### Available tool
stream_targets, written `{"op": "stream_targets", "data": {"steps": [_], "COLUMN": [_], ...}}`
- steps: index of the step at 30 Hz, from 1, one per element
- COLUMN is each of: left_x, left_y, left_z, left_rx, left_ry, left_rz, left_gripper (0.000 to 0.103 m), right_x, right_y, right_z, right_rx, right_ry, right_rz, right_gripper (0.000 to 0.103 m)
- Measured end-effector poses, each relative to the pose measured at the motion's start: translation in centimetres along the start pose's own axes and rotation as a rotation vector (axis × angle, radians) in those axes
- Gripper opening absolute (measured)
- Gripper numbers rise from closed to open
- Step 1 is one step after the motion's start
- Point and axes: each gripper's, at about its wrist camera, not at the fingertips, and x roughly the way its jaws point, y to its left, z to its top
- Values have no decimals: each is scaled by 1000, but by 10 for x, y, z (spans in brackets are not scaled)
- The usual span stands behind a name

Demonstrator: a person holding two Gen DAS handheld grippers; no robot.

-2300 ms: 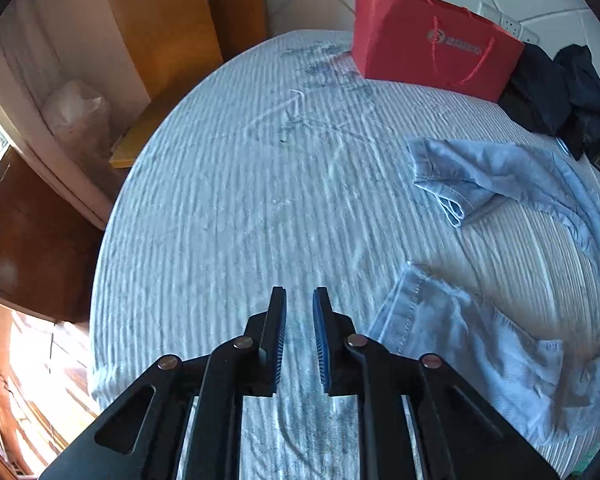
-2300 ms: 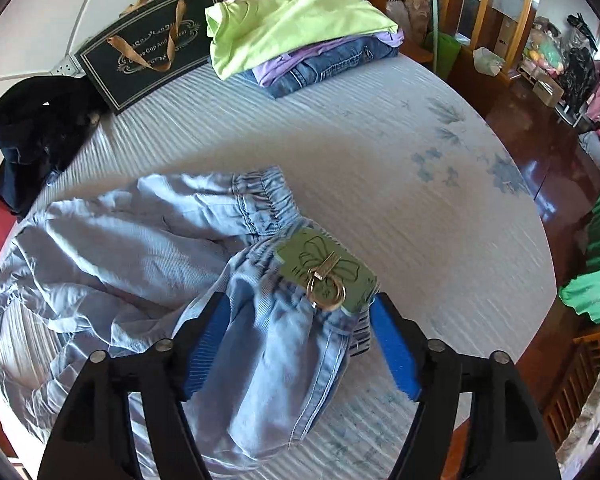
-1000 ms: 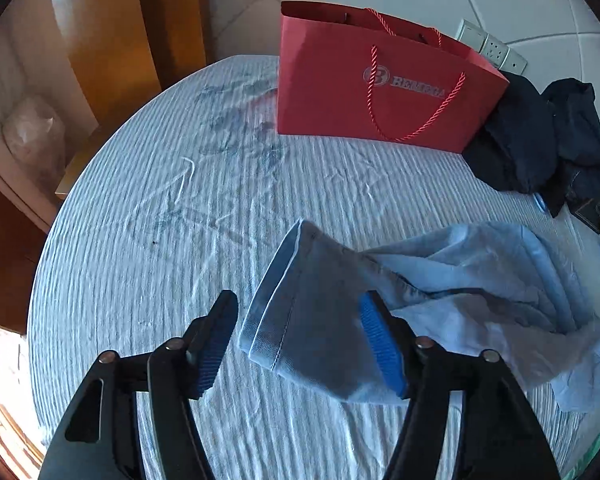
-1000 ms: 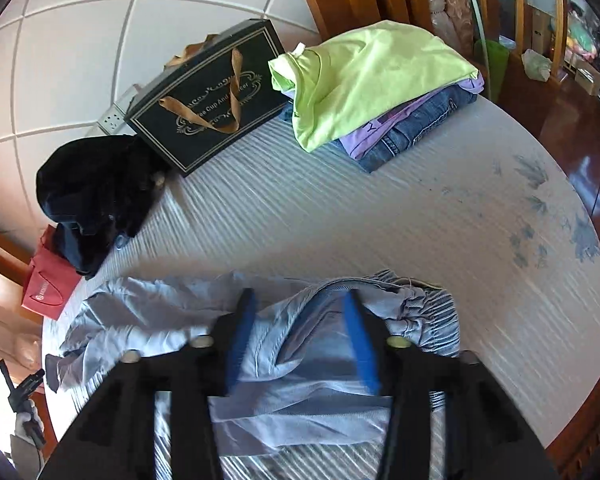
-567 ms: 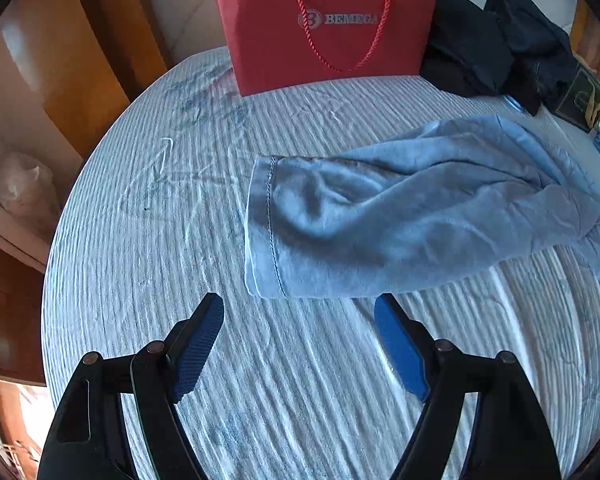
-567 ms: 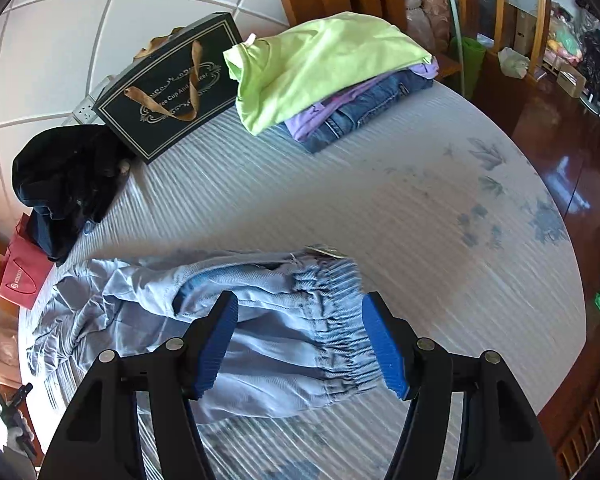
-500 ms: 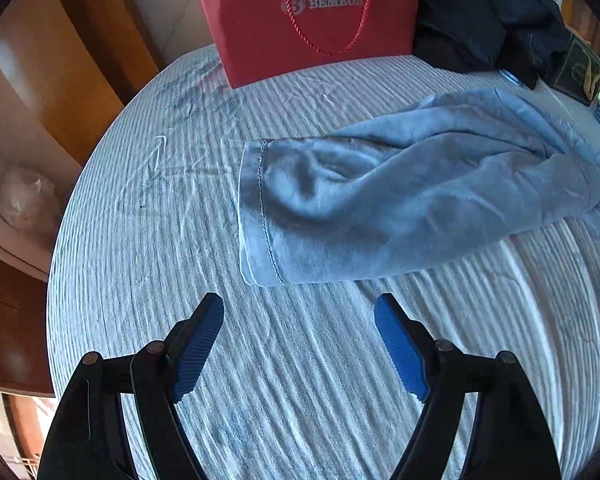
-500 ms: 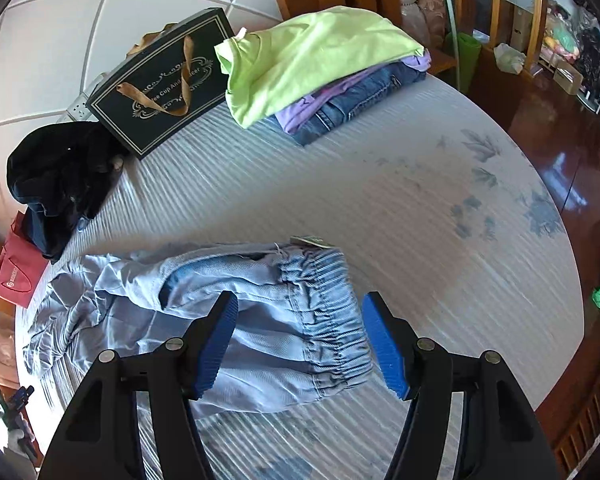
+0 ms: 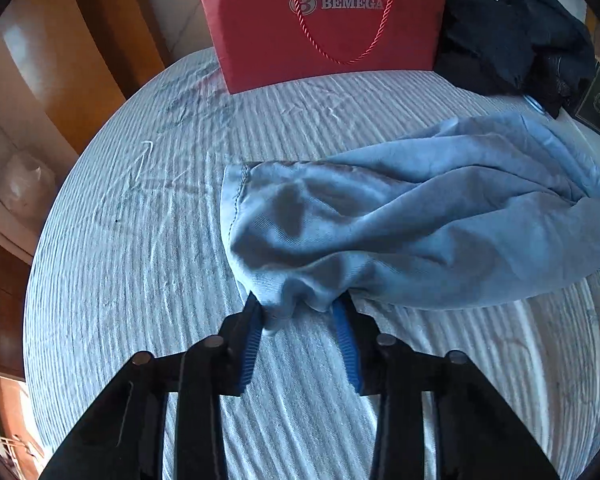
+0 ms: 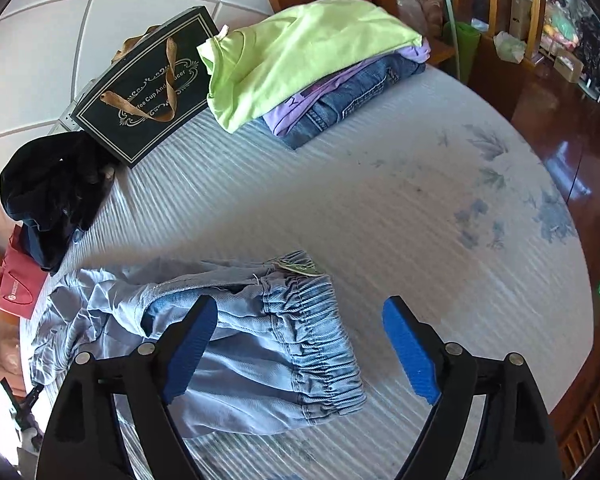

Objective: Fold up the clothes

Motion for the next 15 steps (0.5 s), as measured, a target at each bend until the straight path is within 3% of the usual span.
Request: {"op": "stream_targets", "data": {"steps": [1, 2, 3, 5, 6, 7, 10, 13, 15], "left_x": [-6, -12, -20, -39, -48, -56, -72, -80, -78], "left_y": [2, 5, 11, 26, 36, 48, 67, 74, 72], "left_z": [3, 6, 10, 19, 24, 29, 35, 34, 27], "left_rx": [-23, -51, -83, -148, -180, -210, -228, -191, -140], "left_ry": [-14, -29, -49, -91, -111, -123, -123, -104, -82], "left_rz": [-19, -40, -56, -74, -77, -86, -100, -111, -111], "left_gripper": [13, 9, 8, 6, 6, 6, 6, 7, 29], "right_x": [7, 13, 17, 9, -2, -14, -47, -73, -74], "right_y": [0, 0, 3, 11, 13, 16, 22, 17, 14], "right_z": [0, -1, -2, -3, -3, -3, -5, -14, -25], "right_rx": [2, 4, -6, -30, -31, -32, -34, -42, -54], "right_ry": [22, 45, 53, 14, -24, -63, -160, -180, -154], "right_rz": [10, 21, 12, 10, 26, 42, 81, 94, 87], "right_gripper": [85, 74, 39, 33, 25, 9, 10, 9, 12]}}
